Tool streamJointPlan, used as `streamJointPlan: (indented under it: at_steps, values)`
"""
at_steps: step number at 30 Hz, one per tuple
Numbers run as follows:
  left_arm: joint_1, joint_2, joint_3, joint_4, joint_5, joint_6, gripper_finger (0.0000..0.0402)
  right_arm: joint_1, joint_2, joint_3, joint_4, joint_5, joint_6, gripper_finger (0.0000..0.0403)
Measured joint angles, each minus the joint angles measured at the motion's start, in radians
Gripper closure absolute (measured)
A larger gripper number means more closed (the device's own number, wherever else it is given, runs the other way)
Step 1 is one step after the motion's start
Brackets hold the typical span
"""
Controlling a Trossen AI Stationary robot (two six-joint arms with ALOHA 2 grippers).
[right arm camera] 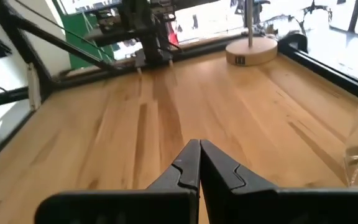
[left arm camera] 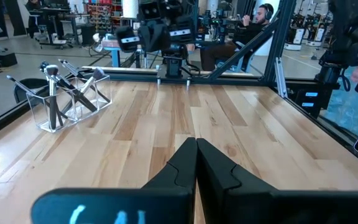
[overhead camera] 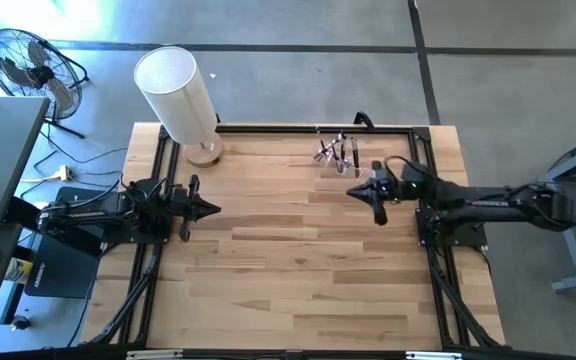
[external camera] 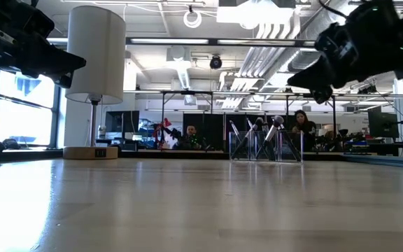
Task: Pick & Place Makeup Brushes
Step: Return to Home Position
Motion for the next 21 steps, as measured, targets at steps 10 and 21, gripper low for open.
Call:
streamJointPlan:
  at_steps: [10,21]
  values:
    - [0.0,0.0,0.0,0.0,0.003,0.0,0.0401,0.039,-0.313,-0.195,0.013,0.049,0.056,0.0402]
    - [0.0,0.0,0.0,0.0,0.003,0.0,0.0401,0.039,-0.493,-0.203,-0.101,0.057,0.071,0.0403]
